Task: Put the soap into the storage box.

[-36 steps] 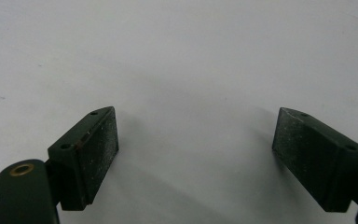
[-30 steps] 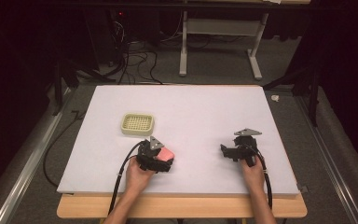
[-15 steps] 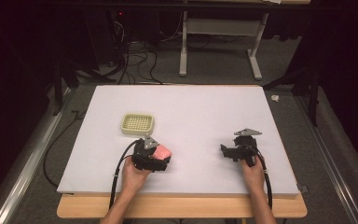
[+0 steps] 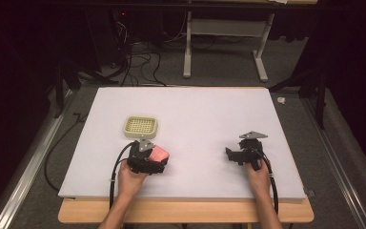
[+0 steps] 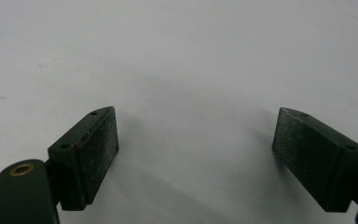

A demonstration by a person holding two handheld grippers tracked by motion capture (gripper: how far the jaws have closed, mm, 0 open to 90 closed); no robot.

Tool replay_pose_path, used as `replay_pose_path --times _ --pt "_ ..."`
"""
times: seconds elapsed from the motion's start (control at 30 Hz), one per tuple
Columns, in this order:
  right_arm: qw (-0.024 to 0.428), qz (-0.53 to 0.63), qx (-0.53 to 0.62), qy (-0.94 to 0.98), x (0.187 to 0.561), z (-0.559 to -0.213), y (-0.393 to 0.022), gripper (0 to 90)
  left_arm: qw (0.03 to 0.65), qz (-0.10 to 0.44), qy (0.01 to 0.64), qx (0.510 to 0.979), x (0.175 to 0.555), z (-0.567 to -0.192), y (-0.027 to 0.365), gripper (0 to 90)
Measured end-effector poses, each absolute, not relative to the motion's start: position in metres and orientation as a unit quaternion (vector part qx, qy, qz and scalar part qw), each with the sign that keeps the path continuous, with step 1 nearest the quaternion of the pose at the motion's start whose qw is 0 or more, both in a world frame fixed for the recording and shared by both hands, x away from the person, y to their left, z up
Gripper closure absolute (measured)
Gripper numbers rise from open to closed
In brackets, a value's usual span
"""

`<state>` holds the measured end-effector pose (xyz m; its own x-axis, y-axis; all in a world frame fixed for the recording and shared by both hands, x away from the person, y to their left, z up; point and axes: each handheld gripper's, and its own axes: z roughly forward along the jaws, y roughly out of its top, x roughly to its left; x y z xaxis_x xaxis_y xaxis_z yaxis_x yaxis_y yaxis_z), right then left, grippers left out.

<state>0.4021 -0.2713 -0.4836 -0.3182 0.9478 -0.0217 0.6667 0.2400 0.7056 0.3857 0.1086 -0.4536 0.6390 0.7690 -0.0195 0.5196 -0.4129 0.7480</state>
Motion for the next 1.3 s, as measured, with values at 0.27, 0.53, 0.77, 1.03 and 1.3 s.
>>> replay_pose_path --times 0.27,0.53,0.77,1.03,1.3 --pt "0.232 0.304 0.535 0.753 0.402 -0.484 -0.271 14.8 0.382 0.168 0.406 0.813 0.387 -0.450 0.121 14.0" --pt "0.231 0.304 0.535 0.753 0.402 -0.484 -0.271 14.9 0.379 0.174 0.417 0.808 0.389 -0.446 0.132 14.0" --pt "0.231 0.304 0.536 0.753 0.402 -0.484 -0.271 14.8 0.375 0.181 0.426 0.803 0.391 -0.441 0.140 14.0" --pt "0.232 0.304 0.536 0.753 0.402 -0.484 -0.271 14.9 0.375 0.182 0.441 0.795 0.397 -0.437 0.152 14.0" --pt "0.231 0.304 0.536 0.753 0.402 -0.484 -0.271 14.9 0.369 0.187 0.452 0.791 0.407 -0.429 0.159 14.0"
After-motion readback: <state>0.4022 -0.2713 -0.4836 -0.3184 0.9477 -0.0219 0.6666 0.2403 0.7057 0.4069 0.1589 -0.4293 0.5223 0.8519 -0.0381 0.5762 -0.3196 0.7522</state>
